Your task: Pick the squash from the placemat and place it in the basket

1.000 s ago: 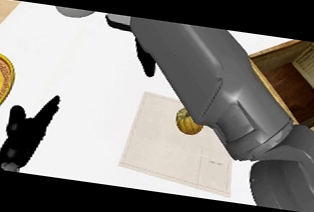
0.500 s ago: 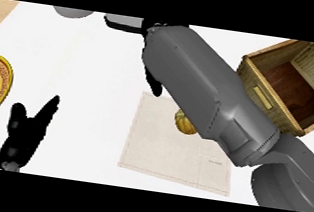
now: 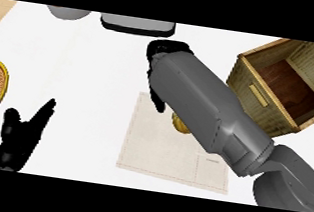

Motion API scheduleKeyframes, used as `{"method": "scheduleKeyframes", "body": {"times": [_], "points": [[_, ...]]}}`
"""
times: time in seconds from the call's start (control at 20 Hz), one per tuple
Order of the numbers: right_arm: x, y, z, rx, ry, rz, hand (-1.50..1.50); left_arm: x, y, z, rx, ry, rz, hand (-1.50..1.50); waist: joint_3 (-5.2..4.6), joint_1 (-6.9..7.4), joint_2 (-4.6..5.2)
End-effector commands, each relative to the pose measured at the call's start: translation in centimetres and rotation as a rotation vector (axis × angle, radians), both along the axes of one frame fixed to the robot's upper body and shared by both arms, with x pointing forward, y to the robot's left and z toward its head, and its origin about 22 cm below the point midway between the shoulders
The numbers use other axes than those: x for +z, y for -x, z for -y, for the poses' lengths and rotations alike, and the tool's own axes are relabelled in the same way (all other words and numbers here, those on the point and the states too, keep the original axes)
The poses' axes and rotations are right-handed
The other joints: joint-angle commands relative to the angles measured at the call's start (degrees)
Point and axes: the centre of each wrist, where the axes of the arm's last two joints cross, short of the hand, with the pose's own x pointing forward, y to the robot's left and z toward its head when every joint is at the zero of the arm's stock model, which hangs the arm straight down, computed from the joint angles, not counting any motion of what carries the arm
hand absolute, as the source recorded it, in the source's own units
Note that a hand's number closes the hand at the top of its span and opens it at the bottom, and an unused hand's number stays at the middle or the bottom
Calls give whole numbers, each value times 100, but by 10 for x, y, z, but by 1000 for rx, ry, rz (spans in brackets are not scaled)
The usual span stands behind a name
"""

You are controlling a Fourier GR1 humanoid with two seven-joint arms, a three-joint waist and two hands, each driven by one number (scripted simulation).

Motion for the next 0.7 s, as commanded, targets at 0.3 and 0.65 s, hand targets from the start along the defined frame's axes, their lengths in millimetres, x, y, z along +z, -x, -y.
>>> {"method": "scheduleKeyframes", "body": {"times": [0.3,0.65], "points": [[-33,7,11,-62,102,35,-150,-30,12,12,21,46,-89,0,-68,-76,54],[-48,28,1,-73,37,41,-150,-15,5,8,25,38,-69,0,-64,-46,38]]}}
